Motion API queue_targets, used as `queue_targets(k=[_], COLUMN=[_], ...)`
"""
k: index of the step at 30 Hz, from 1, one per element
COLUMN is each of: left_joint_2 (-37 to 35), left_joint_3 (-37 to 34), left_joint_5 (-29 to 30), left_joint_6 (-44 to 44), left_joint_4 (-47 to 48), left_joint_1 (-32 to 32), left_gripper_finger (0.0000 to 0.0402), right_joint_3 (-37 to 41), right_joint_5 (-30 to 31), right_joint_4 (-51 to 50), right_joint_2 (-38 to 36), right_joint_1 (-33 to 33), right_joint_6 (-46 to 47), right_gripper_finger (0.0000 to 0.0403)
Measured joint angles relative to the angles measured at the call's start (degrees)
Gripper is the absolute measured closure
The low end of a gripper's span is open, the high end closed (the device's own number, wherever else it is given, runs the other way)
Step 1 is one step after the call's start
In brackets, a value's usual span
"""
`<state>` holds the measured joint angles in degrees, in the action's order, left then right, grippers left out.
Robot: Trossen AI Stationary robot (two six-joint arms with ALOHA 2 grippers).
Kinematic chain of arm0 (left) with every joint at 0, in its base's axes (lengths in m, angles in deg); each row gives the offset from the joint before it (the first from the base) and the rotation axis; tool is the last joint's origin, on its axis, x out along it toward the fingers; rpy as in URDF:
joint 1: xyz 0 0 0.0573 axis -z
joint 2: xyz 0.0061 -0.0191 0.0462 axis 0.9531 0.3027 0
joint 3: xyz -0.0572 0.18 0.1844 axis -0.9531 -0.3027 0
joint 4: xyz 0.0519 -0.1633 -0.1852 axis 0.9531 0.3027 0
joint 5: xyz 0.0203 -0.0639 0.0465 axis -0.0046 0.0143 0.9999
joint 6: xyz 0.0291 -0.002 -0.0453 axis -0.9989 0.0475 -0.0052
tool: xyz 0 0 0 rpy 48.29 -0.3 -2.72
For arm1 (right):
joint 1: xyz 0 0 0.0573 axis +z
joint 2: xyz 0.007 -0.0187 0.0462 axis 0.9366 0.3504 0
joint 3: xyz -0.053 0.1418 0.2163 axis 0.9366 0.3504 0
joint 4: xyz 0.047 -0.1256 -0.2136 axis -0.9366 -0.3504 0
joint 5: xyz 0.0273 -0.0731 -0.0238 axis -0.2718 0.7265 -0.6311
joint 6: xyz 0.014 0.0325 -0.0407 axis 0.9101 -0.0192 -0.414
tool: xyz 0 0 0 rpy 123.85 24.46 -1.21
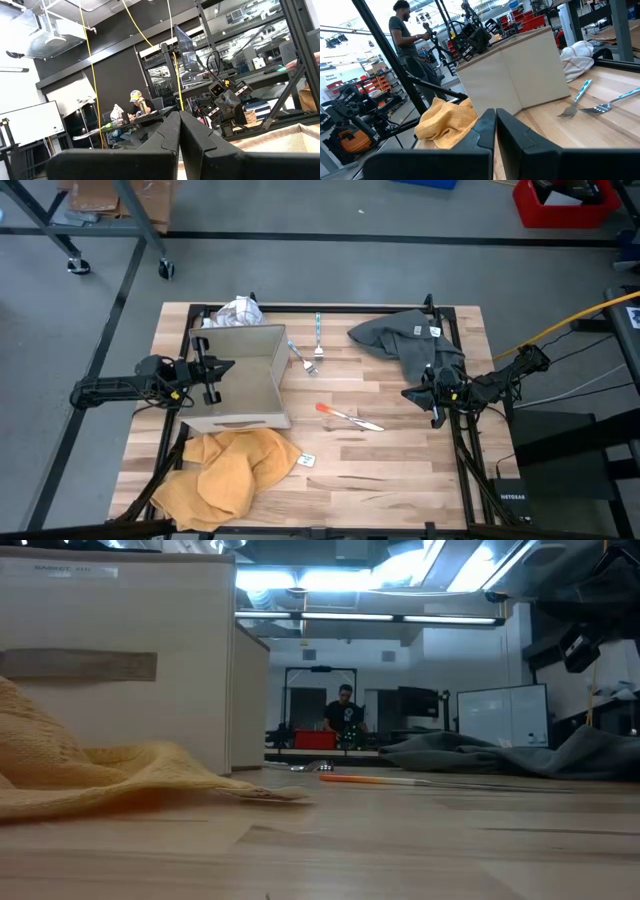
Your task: Fold towel
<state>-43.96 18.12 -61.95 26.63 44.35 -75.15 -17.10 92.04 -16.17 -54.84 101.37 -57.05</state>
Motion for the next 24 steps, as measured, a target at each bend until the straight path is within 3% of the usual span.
queue_targets(k=[19, 24], left_joint_2=[0.00, 0.00], left_joint_3=[0.00, -0.34], left_joint_5=[0.02, -0.01], left_joint_6=[0.01, 4.21], left_joint_4=[-0.03, -4.20], left_joint_1=[-0.02, 0.04], left_gripper_finger=[0.0402, 0.0402], right_joint_3=[0.02, 0.02], right_joint_5=[0.10, 3.97], right_joint_4=[0.04, 1.56], right_joint_2=[-0.02, 0.00], right_joint_1=[-0.02, -0.02], right_joint_6=[0.02, 0.02], right_gripper_finger=[0.0384, 0.0384])
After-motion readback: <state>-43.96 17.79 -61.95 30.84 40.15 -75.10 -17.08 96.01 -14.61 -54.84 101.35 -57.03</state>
